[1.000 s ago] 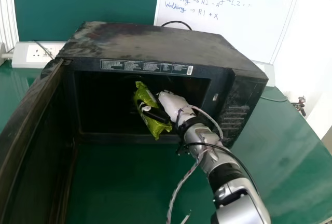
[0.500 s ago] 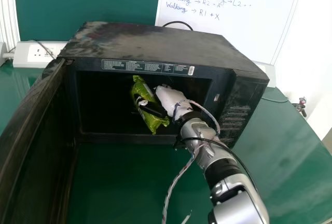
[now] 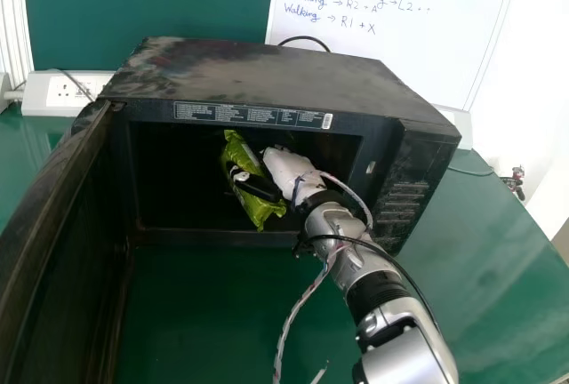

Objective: Put biscuit inside oven

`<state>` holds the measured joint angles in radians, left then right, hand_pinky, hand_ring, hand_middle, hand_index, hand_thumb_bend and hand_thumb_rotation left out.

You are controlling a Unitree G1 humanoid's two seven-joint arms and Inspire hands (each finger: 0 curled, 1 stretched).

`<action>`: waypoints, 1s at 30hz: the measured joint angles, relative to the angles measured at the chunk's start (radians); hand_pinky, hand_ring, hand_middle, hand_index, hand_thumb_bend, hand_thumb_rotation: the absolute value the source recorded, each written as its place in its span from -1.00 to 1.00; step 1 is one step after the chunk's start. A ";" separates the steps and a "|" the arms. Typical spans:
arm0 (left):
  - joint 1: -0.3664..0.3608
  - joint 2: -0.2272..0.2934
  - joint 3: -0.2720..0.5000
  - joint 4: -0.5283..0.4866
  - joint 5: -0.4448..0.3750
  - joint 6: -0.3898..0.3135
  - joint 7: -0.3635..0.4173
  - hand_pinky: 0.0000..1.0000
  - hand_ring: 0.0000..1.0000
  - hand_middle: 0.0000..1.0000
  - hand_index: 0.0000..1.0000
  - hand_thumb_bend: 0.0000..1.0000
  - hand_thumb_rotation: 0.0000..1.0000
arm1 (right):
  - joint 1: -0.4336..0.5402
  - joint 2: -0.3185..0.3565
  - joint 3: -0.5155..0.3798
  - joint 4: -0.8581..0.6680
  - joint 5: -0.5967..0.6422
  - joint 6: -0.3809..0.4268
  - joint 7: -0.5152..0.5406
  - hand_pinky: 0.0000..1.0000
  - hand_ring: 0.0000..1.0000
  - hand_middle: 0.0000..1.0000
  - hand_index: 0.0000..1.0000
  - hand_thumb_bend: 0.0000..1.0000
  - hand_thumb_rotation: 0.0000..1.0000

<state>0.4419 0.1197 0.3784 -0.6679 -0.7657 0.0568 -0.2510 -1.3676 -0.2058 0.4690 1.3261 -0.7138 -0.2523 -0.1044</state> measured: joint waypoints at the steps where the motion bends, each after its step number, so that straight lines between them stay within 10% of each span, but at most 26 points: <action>1: 0.000 0.000 0.000 0.000 0.000 0.000 0.000 0.98 0.93 0.90 0.90 0.78 0.78 | 0.000 0.000 0.003 0.000 0.000 0.000 0.001 -0.09 0.17 0.36 0.41 0.98 -0.35; 30: -0.016 0.003 -0.001 0.001 -0.001 0.000 0.006 0.96 0.91 0.88 0.89 0.79 0.76 | 0.000 -0.040 0.014 -0.011 -0.001 -0.048 0.005 -0.08 0.22 0.39 0.41 0.99 -0.13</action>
<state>0.4258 0.1223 0.3774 -0.6673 -0.7663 0.0568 -0.2454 -1.3677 -0.2463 0.4833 1.3152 -0.7144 -0.2998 -0.0998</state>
